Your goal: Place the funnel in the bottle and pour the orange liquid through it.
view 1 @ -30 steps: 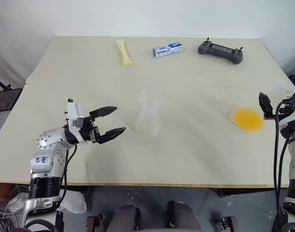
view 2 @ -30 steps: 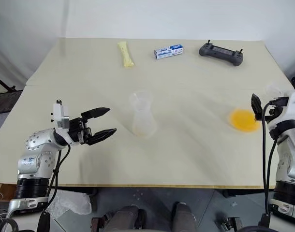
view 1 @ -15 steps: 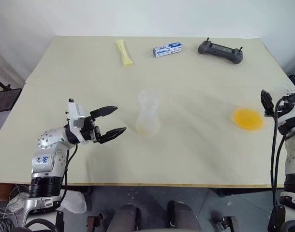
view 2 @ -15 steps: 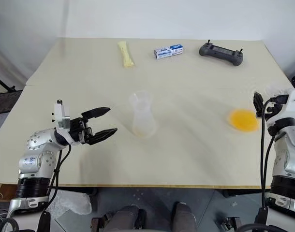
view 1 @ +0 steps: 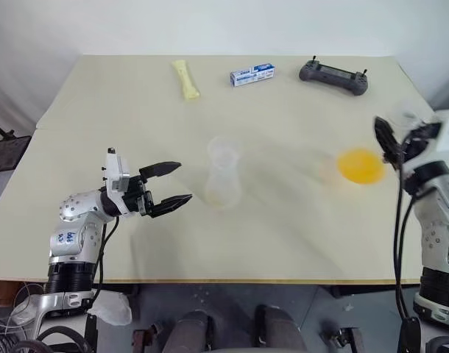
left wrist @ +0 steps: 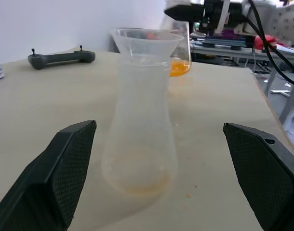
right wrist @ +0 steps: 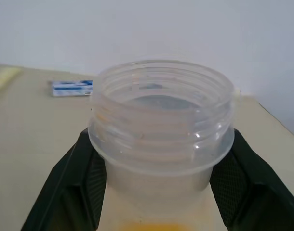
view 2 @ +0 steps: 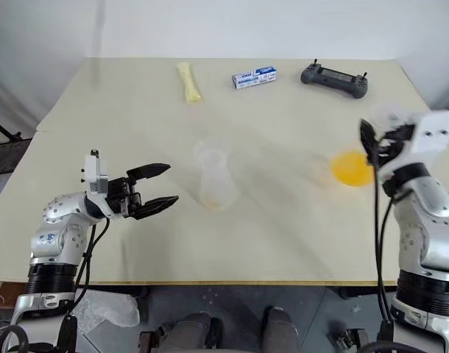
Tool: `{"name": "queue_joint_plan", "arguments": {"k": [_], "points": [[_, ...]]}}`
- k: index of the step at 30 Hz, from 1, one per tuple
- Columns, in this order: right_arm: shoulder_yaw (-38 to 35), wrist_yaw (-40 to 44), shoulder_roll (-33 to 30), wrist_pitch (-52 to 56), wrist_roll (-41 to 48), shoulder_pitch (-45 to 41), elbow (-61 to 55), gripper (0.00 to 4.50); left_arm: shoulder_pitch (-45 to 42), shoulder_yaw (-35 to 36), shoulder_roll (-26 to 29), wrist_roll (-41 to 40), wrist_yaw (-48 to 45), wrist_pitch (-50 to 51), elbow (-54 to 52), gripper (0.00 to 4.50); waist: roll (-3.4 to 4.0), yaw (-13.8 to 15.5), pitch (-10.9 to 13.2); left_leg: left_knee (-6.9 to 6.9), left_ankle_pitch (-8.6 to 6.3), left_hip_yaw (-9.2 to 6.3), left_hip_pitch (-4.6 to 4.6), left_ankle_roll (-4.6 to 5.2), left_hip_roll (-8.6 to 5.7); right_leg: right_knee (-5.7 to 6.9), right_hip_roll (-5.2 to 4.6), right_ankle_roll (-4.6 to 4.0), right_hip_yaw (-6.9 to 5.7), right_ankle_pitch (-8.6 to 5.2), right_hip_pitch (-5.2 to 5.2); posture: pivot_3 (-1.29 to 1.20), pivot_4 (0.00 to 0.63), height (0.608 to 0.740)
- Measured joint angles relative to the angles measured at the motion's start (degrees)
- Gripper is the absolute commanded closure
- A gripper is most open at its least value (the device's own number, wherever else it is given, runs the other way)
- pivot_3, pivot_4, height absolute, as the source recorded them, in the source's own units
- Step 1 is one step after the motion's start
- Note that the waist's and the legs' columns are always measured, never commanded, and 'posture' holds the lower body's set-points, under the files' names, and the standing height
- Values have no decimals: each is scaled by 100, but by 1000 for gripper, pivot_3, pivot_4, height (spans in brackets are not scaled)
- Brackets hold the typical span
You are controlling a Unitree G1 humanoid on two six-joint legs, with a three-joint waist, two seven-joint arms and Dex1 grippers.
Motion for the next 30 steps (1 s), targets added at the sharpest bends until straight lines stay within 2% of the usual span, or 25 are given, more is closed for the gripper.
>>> {"name": "queue_joint_plan", "arguments": {"k": [7,17,21,30], "points": [[1308,-41,-220,460,-811,-701,-762,2040,-357,12,47,46,-316,-117,511,0,-1,16,0,-3,-2,-8,-5,4,-12,0,-6,1,-4,0,-2,0,150,740],[2829,603,-451,61,-2228,-1146,-1019,2040,-404,54,325,-8,-821,87,854,0,-3,-79,0,-18,-2,-6,-4,4,-10,-2,-4,1,-10,0,-7,0,150,740],[3500,870,-492,-226,-3045,-1486,-920,2040,-631,25,317,-2,-1040,-35,1052,0,-3,-81,1,-18,-2,-6,-4,4,-11,-2,-4,1,-10,0,-8,0,150,740],[4024,1159,-513,-871,-4503,-2115,-360,2040,-690,-62,167,83,-1146,-196,1227,0,-4,-90,0,-23,-2,-5,-6,4,-10,-1,-4,1,-11,0,-15,0,150,740]]}}
